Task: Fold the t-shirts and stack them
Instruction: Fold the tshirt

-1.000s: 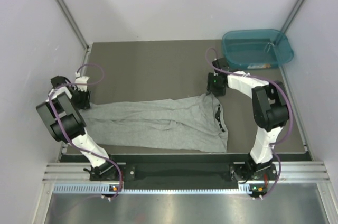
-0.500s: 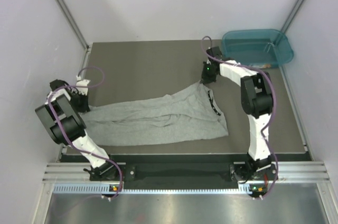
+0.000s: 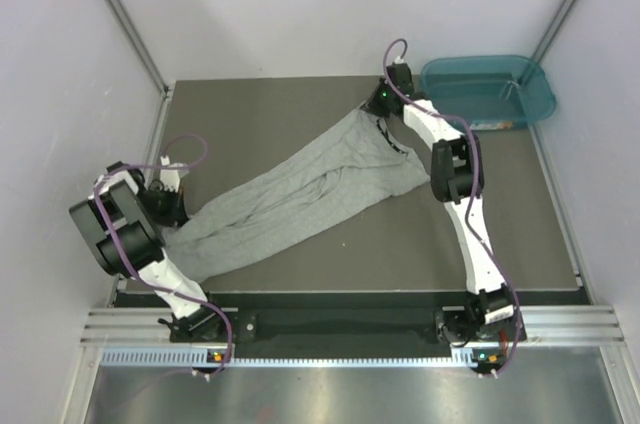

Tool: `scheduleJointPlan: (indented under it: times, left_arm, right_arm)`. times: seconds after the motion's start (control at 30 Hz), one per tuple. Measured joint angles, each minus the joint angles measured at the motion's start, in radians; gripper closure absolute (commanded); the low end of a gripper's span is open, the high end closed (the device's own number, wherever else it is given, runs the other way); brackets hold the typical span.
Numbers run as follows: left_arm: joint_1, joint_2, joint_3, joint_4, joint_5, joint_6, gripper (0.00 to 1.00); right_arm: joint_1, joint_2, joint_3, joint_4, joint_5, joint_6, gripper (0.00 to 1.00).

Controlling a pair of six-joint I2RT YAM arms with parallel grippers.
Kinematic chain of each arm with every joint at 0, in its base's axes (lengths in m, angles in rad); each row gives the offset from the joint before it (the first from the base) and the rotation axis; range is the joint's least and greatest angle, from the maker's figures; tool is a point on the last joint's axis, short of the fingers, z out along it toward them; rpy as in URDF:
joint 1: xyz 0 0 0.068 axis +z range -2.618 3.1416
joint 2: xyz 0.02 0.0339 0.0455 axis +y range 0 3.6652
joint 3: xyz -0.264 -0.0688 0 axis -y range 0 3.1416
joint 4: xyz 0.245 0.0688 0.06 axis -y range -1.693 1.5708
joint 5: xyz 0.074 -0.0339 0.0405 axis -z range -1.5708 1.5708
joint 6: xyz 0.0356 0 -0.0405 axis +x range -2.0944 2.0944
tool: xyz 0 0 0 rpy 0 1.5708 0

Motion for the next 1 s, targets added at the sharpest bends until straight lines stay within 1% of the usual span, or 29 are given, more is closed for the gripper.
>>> scheduleJointPlan:
  times: [0.1,0.13,0.2,0.23,0.33,0.37,0.47,0.53,0.6,0.63,0.67,0.7,0.73,0.77,0.83,0.9,0.93,1.0]
  left_arm:
    - [-0.007,-0.018,-0.035,-0.056,0.014,0.035,1.0]
    - [-0.007,-0.02,-0.043,-0.077,0.017,0.046,1.0]
    - [0.0,-0.021,-0.052,-0.121,0.023,0.058,1.0]
    - [0.005,-0.021,-0.053,-0.14,0.024,0.063,1.0]
    - [0.041,-0.022,-0.05,-0.194,0.029,0.076,1.0]
    - [0.051,-0.023,-0.049,-0.206,0.027,0.079,1.0]
    - [0.068,-0.028,-0.047,-0.218,0.017,0.087,1.0]
    - [0.071,-0.03,-0.046,-0.217,0.015,0.087,1.0]
    - [0.071,-0.032,-0.04,-0.217,0.016,0.087,1.0]
    - [0.071,-0.033,-0.035,-0.216,0.02,0.087,1.0]
    - [0.071,-0.034,-0.032,-0.215,0.022,0.086,1.0]
    - [0.071,-0.037,-0.029,-0.211,0.025,0.085,1.0]
    - [0.071,-0.04,-0.028,-0.209,0.028,0.083,1.0]
    - [0.072,-0.045,-0.028,-0.209,0.031,0.08,1.0]
    - [0.072,-0.054,-0.028,-0.204,0.038,0.076,1.0]
    - [0.072,-0.06,-0.028,-0.202,0.042,0.074,1.0]
    - [0.071,-0.061,-0.028,-0.201,0.043,0.072,1.0]
    - [0.071,-0.063,-0.029,-0.199,0.045,0.071,1.0]
  right_arm:
    - [-0.003,0.064,0.088,0.053,-0.002,0.062,0.82]
    - [-0.003,0.072,0.095,0.066,-0.001,0.075,0.67]
    - [-0.003,0.073,0.097,0.075,0.005,0.091,0.52]
    - [-0.003,0.072,0.097,0.083,0.006,0.09,0.4]
    - [-0.002,0.051,0.096,0.094,0.024,0.074,0.2]
    - [-0.003,0.037,0.094,0.09,0.032,0.065,0.18]
    - [-0.002,-0.025,0.083,0.059,0.049,0.021,0.15]
    - [0.002,-0.089,0.056,0.035,0.065,-0.013,0.19]
    - [0.005,-0.216,-0.059,0.013,0.097,-0.047,0.23]
    - [0.007,-0.31,-0.158,-0.004,0.127,-0.061,0.33]
    - [0.009,-0.385,-0.23,-0.023,0.152,-0.071,0.41]
    - [0.01,-0.492,-0.352,-0.004,0.182,-0.084,0.49]
    - [0.013,-0.598,-0.464,-0.017,0.215,-0.093,0.63]
    - [0.014,-0.697,-0.571,-0.021,0.251,-0.105,0.66]
    - [0.014,-0.877,-0.772,-0.021,0.315,-0.108,0.66]
    - [0.013,-0.985,-0.917,-0.024,0.369,-0.11,0.61]
    - [0.012,-1.02,-0.986,-0.033,0.394,-0.108,0.55]
    - [0.004,-1.041,-1.104,-0.037,0.418,-0.097,0.52]
